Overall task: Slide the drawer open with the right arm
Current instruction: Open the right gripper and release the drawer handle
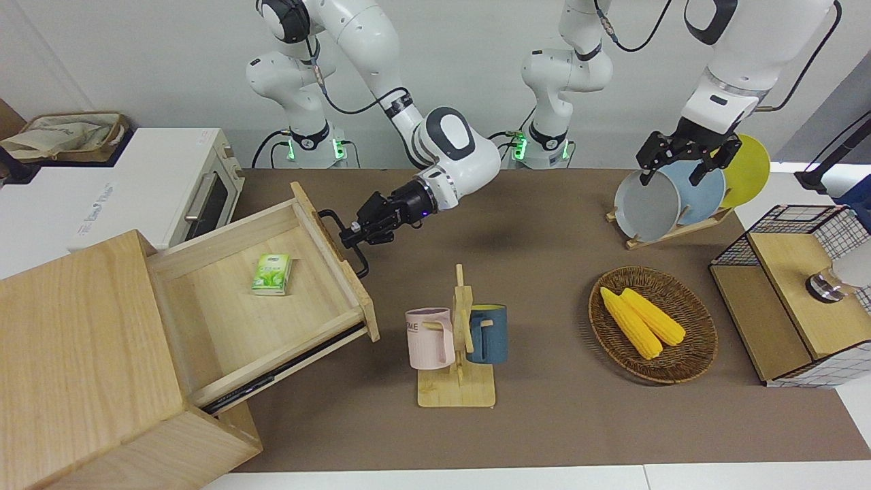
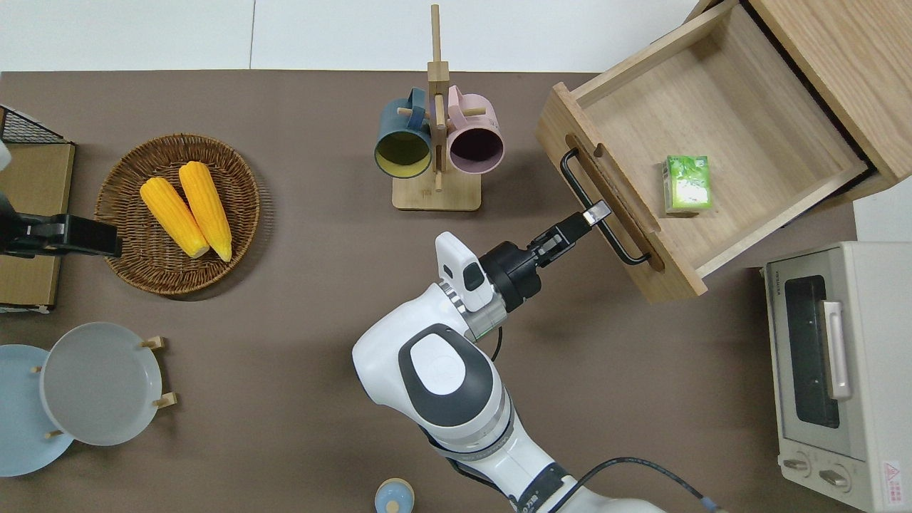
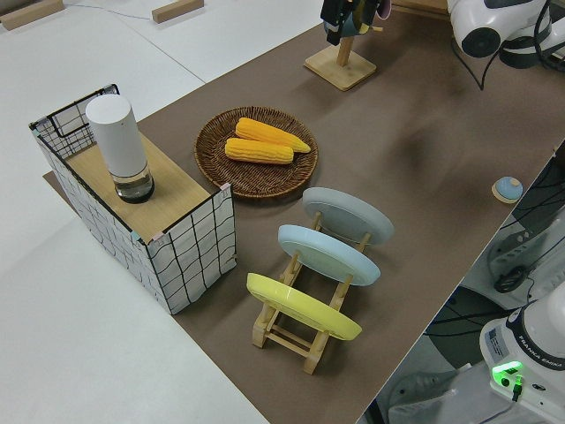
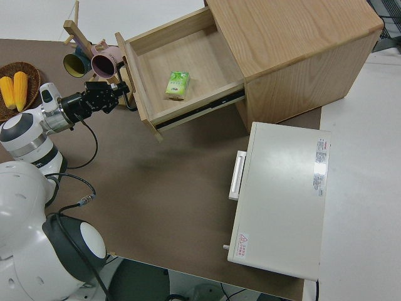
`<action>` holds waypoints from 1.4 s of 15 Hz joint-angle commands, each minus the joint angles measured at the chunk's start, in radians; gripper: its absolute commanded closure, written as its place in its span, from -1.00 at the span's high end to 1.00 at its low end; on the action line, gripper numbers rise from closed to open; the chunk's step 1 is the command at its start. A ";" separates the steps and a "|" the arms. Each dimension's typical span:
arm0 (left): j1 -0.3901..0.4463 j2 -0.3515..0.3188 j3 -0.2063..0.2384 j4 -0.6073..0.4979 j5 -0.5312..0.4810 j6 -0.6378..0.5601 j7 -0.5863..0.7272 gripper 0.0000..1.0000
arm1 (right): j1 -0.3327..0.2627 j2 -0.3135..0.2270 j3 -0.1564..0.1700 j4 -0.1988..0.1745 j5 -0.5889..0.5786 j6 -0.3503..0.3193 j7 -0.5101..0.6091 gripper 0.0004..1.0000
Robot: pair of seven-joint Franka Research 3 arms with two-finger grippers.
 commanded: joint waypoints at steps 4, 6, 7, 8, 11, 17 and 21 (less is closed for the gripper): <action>-0.017 0.013 0.017 0.020 0.012 0.000 0.008 1.00 | 0.043 0.008 0.003 0.021 0.037 -0.036 -0.018 0.96; -0.017 0.013 0.017 0.020 0.012 0.000 0.008 0.99 | 0.044 0.008 0.003 0.021 0.047 -0.035 -0.001 0.96; -0.017 0.013 0.017 0.020 0.012 0.000 0.008 0.99 | 0.044 0.008 0.003 0.020 0.053 -0.033 0.012 0.97; -0.017 0.013 0.017 0.020 0.011 0.000 0.008 1.00 | 0.044 0.008 0.003 0.020 0.054 -0.033 0.023 0.97; -0.017 0.013 0.017 0.020 0.012 0.000 0.008 0.99 | 0.046 0.008 0.003 0.021 0.054 -0.033 0.025 0.97; -0.017 0.013 0.017 0.020 0.012 0.000 0.008 0.99 | 0.037 -0.003 0.001 0.099 0.246 0.011 0.004 0.97; -0.017 0.013 0.017 0.020 0.012 0.000 0.008 0.99 | 0.032 -0.039 -0.011 0.124 0.351 0.068 -0.010 0.97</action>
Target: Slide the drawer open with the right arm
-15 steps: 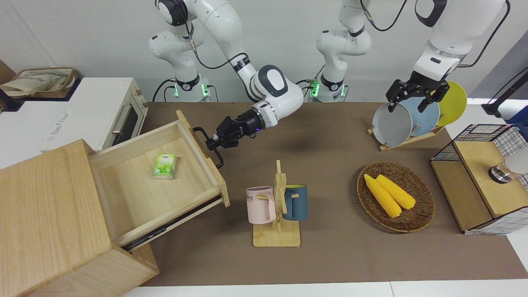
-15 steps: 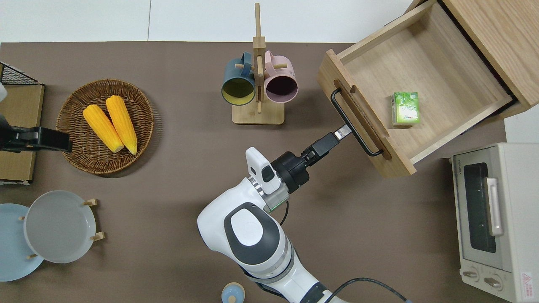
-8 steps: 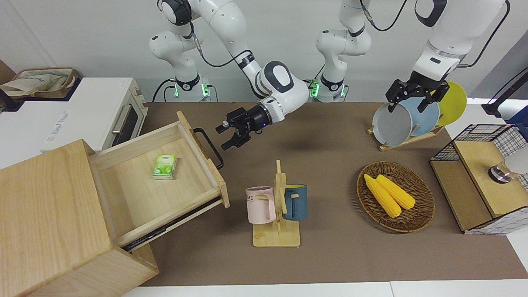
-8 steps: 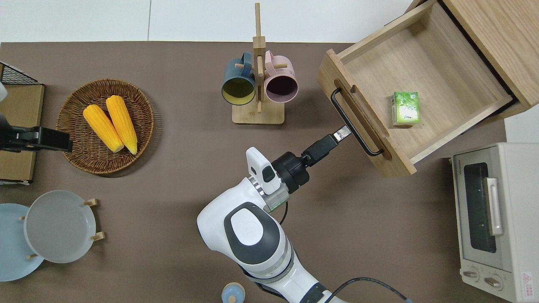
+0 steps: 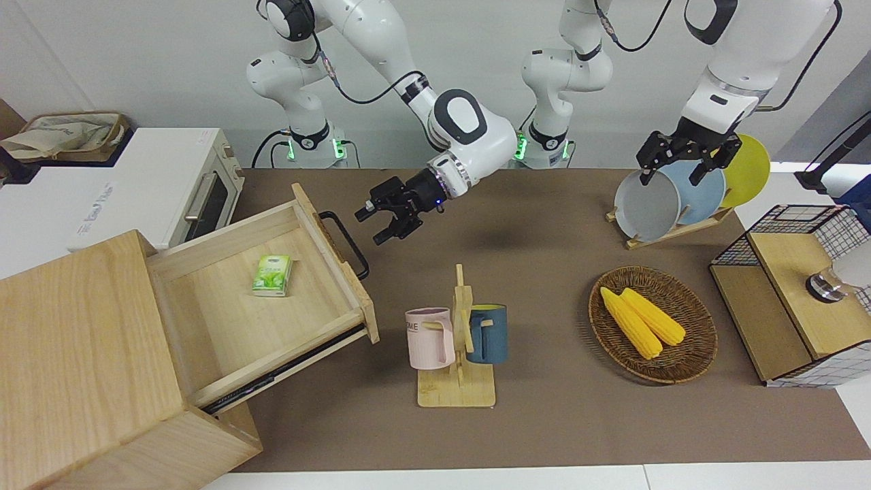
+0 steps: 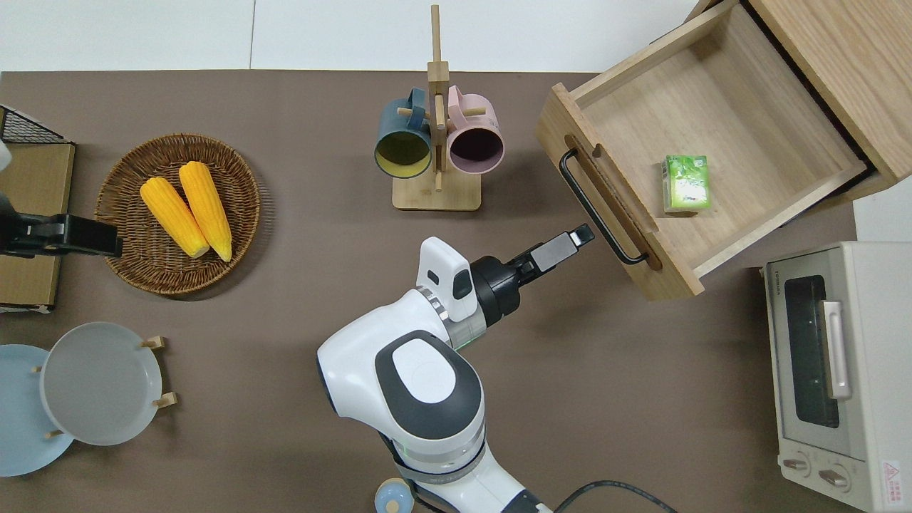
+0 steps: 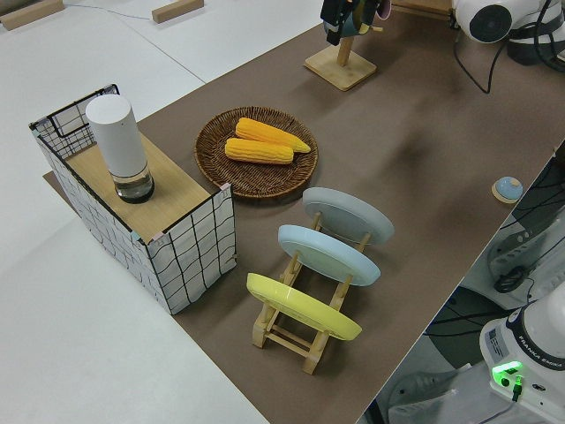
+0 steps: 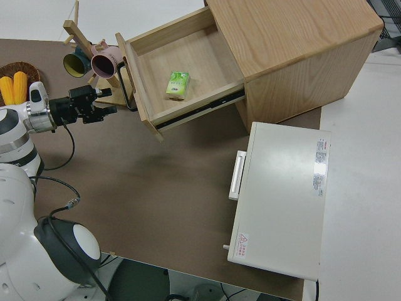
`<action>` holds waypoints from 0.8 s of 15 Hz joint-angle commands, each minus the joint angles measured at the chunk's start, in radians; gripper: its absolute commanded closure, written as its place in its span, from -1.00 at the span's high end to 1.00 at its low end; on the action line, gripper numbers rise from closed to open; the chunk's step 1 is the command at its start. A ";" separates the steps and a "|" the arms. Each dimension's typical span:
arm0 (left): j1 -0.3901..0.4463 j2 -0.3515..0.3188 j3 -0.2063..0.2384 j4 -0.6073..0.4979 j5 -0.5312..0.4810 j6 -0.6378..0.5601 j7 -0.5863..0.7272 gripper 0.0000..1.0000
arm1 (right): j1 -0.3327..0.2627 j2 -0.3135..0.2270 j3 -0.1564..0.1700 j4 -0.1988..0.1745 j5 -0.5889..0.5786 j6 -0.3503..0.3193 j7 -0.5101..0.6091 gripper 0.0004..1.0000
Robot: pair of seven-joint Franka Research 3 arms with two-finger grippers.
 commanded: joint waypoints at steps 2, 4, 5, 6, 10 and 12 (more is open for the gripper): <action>-0.017 0.013 0.017 0.020 0.012 0.000 0.008 0.99 | -0.028 -0.049 -0.003 0.036 0.136 0.069 -0.048 0.97; -0.017 0.013 0.017 0.020 0.012 0.000 0.008 1.00 | -0.036 -0.075 -0.003 0.042 0.189 0.101 -0.074 0.97; -0.017 0.013 0.017 0.020 0.012 0.000 0.008 0.99 | -0.053 -0.089 -0.003 0.051 0.217 0.103 -0.088 0.97; -0.017 0.013 0.017 0.020 0.011 0.000 0.008 1.00 | -0.065 -0.104 -0.003 0.063 0.258 0.105 -0.100 0.96; -0.017 0.013 0.017 0.020 0.012 0.000 0.008 0.99 | -0.122 -0.184 -0.003 0.085 0.436 0.108 -0.157 0.97; -0.017 0.013 0.017 0.020 0.012 0.000 0.008 0.99 | -0.165 -0.233 -0.003 0.085 0.533 0.129 -0.197 0.97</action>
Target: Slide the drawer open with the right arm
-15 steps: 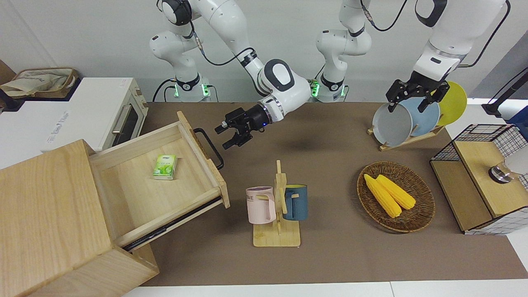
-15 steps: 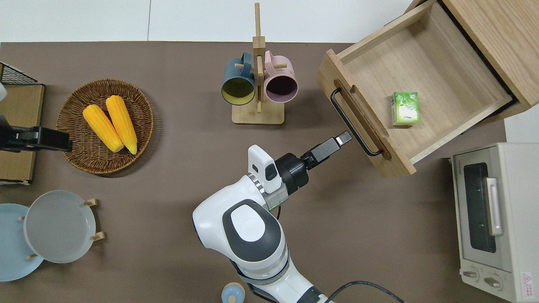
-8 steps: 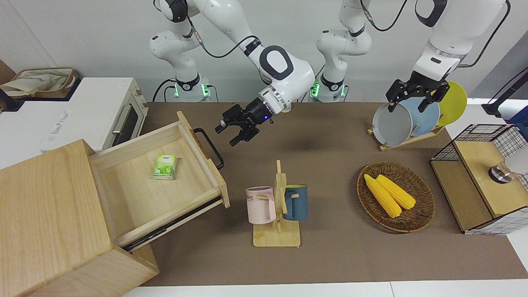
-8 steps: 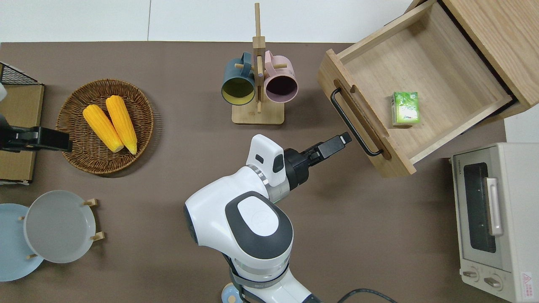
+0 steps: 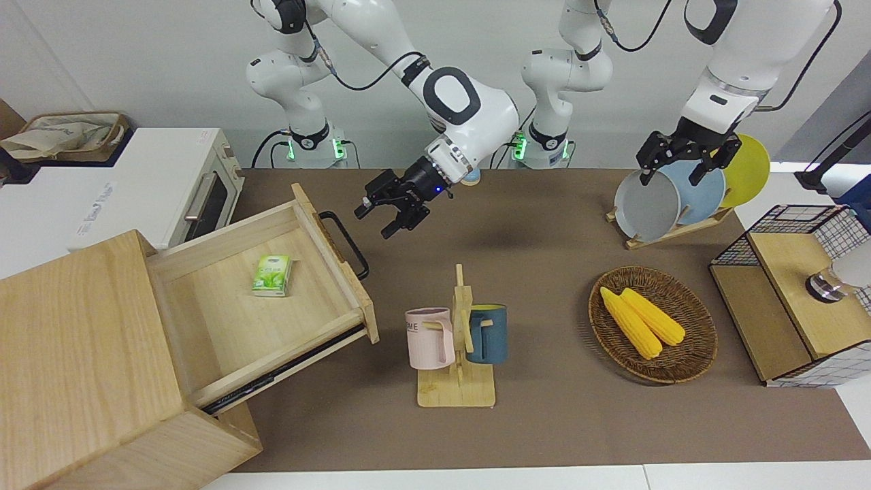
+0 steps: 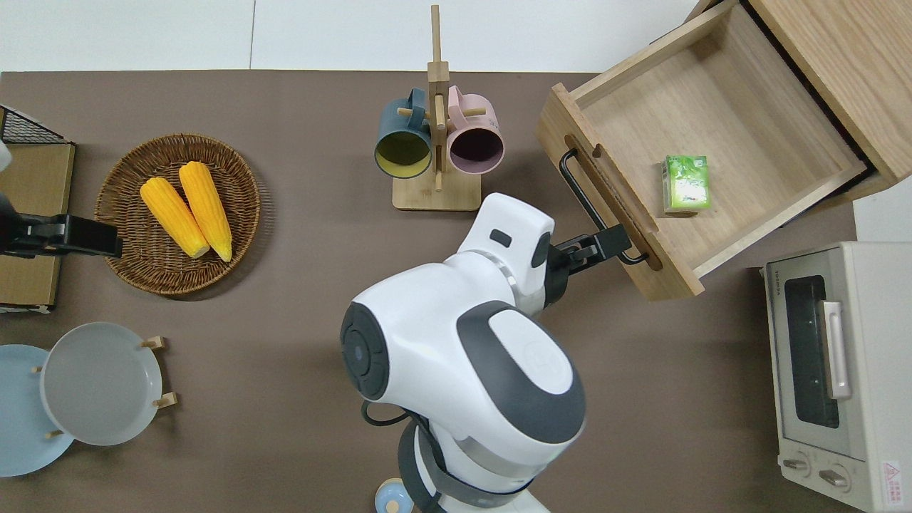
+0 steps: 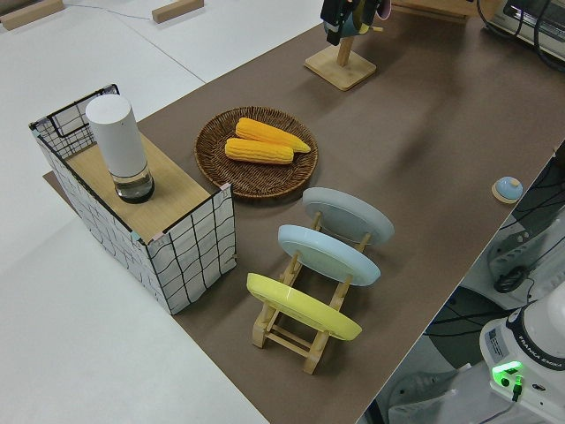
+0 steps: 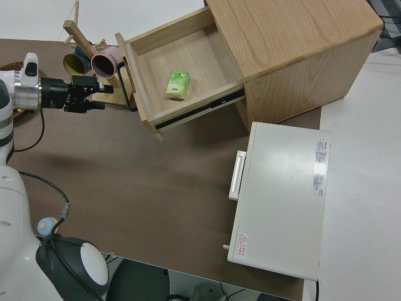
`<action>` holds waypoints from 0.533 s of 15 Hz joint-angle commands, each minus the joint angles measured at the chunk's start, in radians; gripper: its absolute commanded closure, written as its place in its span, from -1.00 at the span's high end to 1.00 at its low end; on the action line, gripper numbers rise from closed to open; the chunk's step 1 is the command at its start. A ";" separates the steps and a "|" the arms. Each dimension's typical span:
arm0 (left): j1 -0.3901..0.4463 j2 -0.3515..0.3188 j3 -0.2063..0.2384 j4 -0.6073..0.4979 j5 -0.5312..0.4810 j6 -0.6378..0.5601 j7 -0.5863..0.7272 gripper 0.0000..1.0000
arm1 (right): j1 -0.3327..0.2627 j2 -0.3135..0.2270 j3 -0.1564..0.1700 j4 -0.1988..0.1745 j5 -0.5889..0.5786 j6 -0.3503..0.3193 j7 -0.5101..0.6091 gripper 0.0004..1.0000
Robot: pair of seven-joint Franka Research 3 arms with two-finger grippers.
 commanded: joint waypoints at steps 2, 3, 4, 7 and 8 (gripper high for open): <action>-0.017 0.013 0.017 0.020 0.012 0.000 0.008 0.99 | -0.112 -0.121 0.008 -0.010 0.223 0.048 -0.087 0.97; -0.017 0.013 0.017 0.020 0.012 0.000 0.008 1.00 | -0.135 -0.142 0.008 -0.010 0.262 0.049 -0.089 0.97; -0.017 0.013 0.017 0.020 0.012 0.000 0.008 0.99 | -0.157 -0.162 0.008 -0.010 0.297 0.048 -0.087 0.97; -0.017 0.013 0.017 0.020 0.012 0.000 0.008 0.99 | -0.221 -0.214 0.008 -0.010 0.382 0.048 -0.099 0.97; -0.017 0.013 0.017 0.020 0.011 0.000 0.008 1.00 | -0.246 -0.231 0.008 -0.010 0.409 0.048 -0.133 0.97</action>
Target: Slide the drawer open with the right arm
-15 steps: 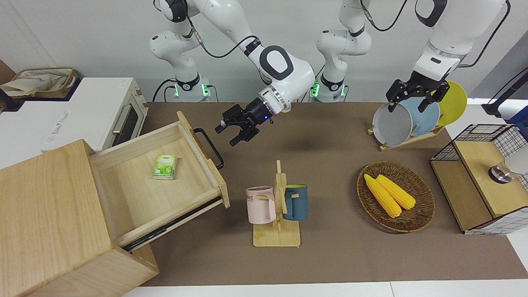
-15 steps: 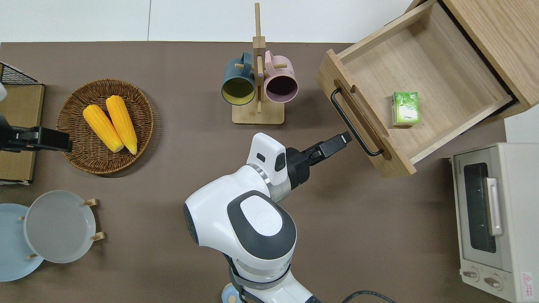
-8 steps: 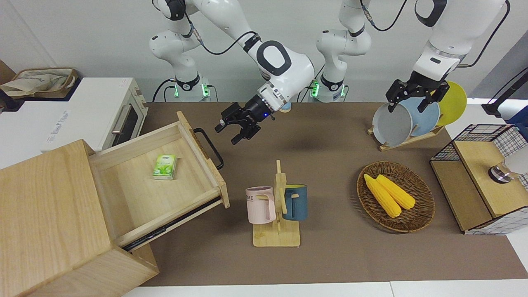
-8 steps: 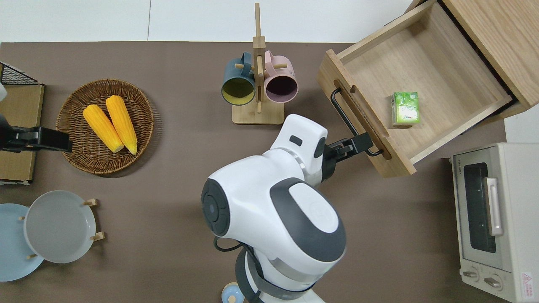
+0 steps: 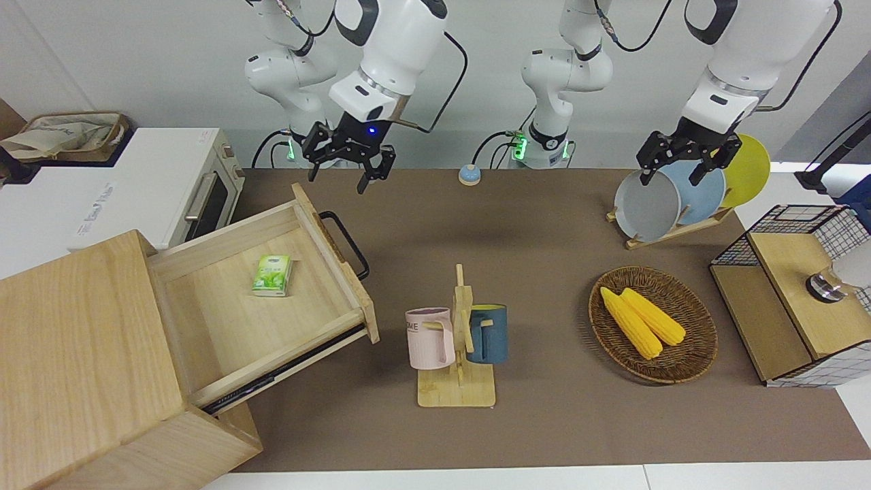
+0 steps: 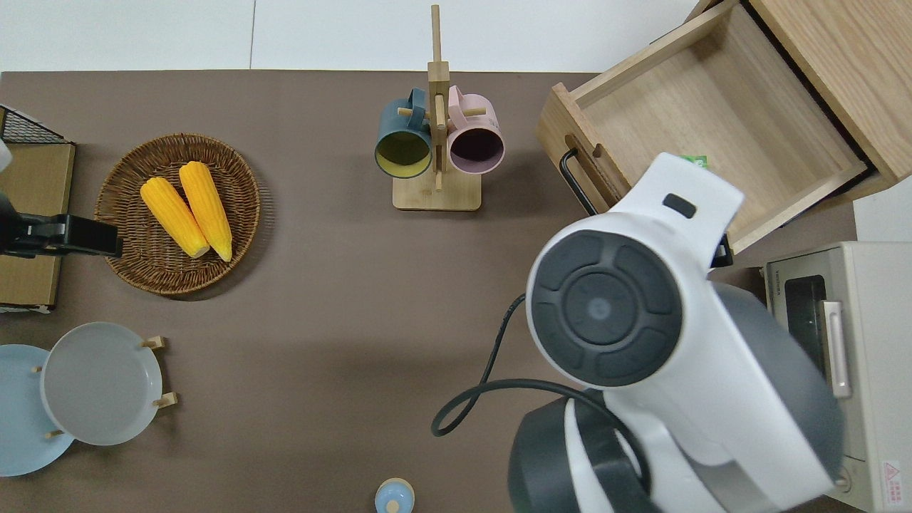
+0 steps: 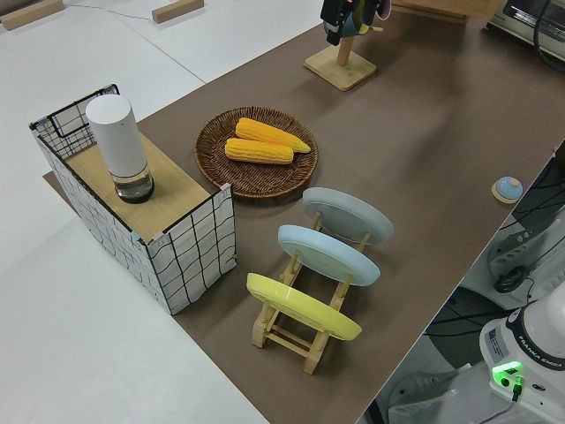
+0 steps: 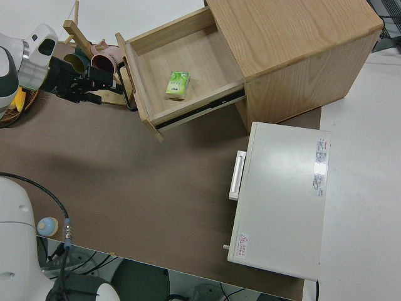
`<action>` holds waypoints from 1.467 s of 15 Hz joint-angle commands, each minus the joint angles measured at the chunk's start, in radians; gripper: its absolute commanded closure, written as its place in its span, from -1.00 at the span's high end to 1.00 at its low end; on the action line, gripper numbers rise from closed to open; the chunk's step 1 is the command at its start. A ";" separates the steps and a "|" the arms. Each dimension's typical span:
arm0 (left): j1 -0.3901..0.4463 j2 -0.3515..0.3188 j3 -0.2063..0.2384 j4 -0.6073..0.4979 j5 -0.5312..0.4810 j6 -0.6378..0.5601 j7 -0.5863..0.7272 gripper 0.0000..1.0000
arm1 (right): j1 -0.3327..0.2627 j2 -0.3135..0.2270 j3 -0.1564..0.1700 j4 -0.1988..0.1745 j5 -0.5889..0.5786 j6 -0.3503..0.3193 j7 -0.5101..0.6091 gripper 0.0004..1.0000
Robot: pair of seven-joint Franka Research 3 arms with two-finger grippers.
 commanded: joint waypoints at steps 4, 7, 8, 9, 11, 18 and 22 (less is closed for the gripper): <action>-0.017 0.013 0.017 0.020 0.012 0.000 0.008 1.00 | -0.203 -0.103 0.001 -0.017 0.277 0.024 -0.175 0.97; -0.017 0.013 0.017 0.020 0.012 0.000 0.008 0.99 | -0.228 -0.122 -0.078 -0.017 0.419 0.022 -0.182 0.97; -0.017 0.013 0.017 0.020 0.012 0.000 0.008 0.99 | -0.227 -0.123 -0.106 -0.018 0.453 0.019 -0.181 0.97; -0.017 0.013 0.017 0.020 0.012 0.000 0.008 1.00 | -0.228 -0.126 -0.118 -0.018 0.475 0.013 -0.181 0.97; -0.017 0.013 0.017 0.020 0.012 0.000 0.008 0.99 | -0.231 -0.131 -0.131 -0.023 0.484 0.007 -0.182 0.97; -0.017 0.013 0.017 0.020 0.011 0.000 0.008 1.00 | -0.319 -0.128 -0.152 -0.038 0.538 0.007 -0.381 0.97; -0.017 0.013 0.017 0.020 0.012 0.000 0.008 0.99 | -0.342 -0.123 -0.160 -0.046 0.524 0.005 -0.394 0.97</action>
